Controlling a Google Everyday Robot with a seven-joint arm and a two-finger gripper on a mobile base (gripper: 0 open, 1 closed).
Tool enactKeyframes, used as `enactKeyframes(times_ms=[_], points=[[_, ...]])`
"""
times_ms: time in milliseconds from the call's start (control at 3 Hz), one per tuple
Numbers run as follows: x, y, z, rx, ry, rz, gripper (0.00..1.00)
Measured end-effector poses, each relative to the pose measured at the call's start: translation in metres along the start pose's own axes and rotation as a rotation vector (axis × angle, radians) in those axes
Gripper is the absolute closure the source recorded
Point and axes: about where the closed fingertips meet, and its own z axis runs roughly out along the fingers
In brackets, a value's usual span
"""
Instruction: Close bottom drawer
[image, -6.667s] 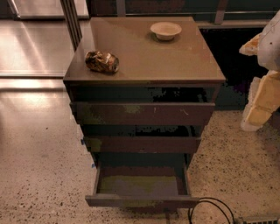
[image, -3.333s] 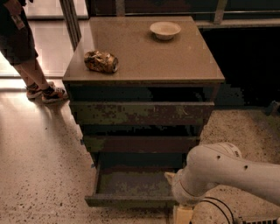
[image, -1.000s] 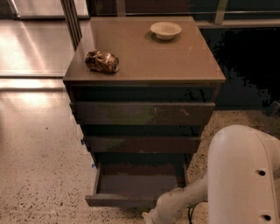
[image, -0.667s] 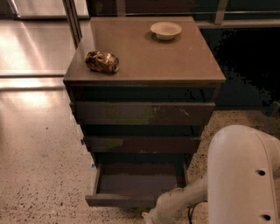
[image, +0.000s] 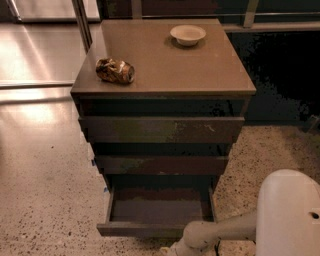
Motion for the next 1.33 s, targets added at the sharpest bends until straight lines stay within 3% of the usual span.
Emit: enactKeyframes(times_ms=[333, 667, 1000, 1333], points=[[0.016, -0.044, 0.036, -0.035, -0.078, -0.001, 0.00], [0.016, -0.045, 0.036, -0.034, -0.079, 0.001, 0.00], [0.019, -0.083, 0.016, 0.015, -0.095, 0.027, 0.00], [0.019, -0.083, 0.016, 0.015, -0.095, 0.027, 0.00]])
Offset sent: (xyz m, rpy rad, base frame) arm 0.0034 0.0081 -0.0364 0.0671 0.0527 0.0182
